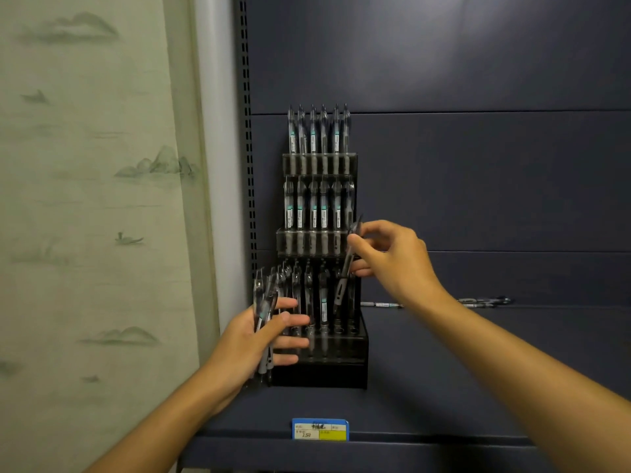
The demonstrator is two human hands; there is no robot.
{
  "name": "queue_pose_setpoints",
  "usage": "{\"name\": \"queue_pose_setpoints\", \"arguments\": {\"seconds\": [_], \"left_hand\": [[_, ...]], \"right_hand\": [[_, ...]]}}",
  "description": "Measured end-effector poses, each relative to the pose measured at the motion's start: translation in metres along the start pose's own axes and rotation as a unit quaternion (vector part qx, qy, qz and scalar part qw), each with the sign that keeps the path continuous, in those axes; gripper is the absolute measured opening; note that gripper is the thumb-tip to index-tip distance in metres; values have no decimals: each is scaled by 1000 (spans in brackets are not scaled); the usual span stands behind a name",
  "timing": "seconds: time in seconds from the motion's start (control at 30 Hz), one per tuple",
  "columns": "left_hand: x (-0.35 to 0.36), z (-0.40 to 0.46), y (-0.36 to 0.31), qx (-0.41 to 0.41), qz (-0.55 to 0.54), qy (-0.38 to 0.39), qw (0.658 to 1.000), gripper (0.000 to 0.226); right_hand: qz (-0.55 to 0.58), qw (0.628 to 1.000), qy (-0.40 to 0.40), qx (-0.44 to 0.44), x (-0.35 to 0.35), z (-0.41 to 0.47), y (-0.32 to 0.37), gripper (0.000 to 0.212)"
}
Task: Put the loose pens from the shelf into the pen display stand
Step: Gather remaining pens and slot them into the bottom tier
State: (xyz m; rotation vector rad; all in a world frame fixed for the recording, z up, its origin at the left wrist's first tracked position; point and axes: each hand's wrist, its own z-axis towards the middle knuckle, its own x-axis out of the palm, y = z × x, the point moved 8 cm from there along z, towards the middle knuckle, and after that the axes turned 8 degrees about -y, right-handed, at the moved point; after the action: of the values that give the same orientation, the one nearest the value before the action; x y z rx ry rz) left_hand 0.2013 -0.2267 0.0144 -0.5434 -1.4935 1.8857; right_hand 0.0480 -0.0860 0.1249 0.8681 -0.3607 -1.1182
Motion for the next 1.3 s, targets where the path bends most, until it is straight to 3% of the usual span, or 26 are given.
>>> {"name": "queue_pose_setpoints", "arguments": {"seconds": [0.63,1.0,1.2,1.3], "left_hand": [[2,-3,-6,2,-3,7,1000,24],[5,-5,-7,-4,-2,9,1000,24],[19,-5,-12,16,16,8,1000,20],[26,-3,-12,27,60,2,998,16]], "right_hand": [[-83,996,21,-16,21,-13,-34,14],[-193,979,56,-25,27,-22,-46,33],[-120,984,106,-84,44,-41,-4,26],[-109,982,111,-102,55,-49,8,35]]}}
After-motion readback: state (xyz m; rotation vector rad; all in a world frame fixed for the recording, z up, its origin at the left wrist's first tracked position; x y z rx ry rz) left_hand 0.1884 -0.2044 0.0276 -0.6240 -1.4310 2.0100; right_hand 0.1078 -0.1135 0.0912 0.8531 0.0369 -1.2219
